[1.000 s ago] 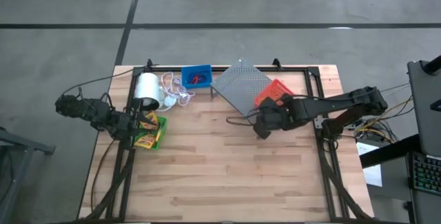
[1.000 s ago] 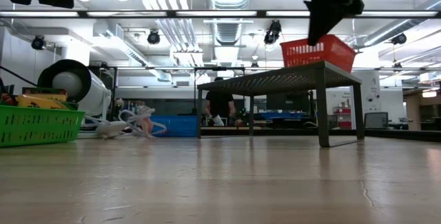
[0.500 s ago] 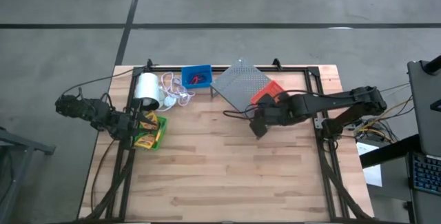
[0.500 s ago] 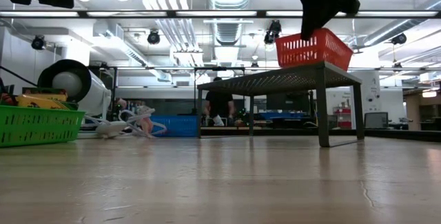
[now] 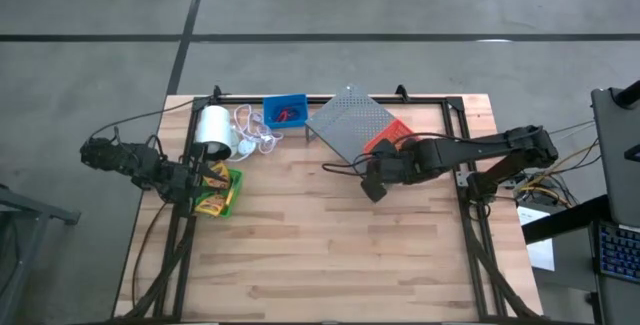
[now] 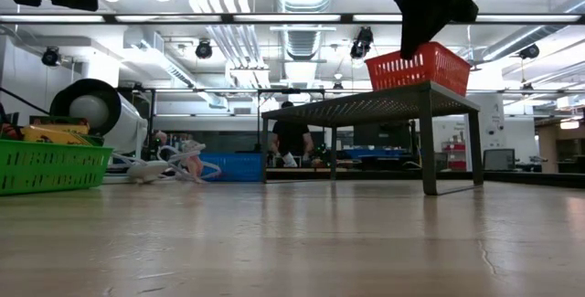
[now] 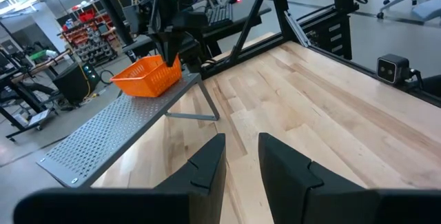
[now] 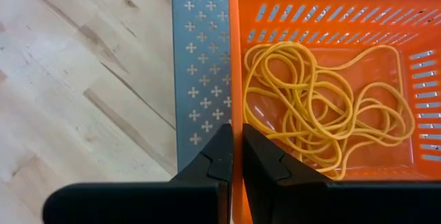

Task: Pick & Place Office Desk Supplies
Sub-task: Put the orange bin on the shelf, then put the green bin on the shelf

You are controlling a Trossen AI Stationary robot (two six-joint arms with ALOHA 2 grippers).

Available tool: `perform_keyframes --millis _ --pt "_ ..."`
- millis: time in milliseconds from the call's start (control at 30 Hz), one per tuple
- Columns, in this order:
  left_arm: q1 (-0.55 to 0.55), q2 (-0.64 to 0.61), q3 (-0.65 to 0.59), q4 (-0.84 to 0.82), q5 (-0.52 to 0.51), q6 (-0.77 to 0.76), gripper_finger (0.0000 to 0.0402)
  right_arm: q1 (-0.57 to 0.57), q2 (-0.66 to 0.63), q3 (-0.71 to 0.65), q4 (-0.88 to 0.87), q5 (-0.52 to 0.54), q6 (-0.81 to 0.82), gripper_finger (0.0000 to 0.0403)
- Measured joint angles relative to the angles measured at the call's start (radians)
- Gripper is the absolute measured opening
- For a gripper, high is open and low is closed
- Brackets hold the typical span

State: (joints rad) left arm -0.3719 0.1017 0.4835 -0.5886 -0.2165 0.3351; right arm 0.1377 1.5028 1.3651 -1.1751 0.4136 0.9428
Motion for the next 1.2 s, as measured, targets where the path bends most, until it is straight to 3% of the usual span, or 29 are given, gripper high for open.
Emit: perform_keyframes --millis 400,800,1033,1200 --pt "0.0 0.0 0.0 0.0 0.0 0.0 0.009 0.002 0.0 0.0 -0.003 0.005 0.023 0.0015" --pt "0.0 0.0 0.0 0.0 0.0 0.0 0.0091 0.002 0.005 0.0 0.001 0.009 -0.008 0.0084" --pt "0.0 0.0 0.0 0.0 0.0 0.0 0.0091 0.014 0.005 0.054 0.002 0.005 -0.012 0.0091" --pt "0.0 0.0 0.0 0.0 0.0 0.0 0.0091 0.026 0.004 0.148 0.017 0.041 -0.195 0.0091"
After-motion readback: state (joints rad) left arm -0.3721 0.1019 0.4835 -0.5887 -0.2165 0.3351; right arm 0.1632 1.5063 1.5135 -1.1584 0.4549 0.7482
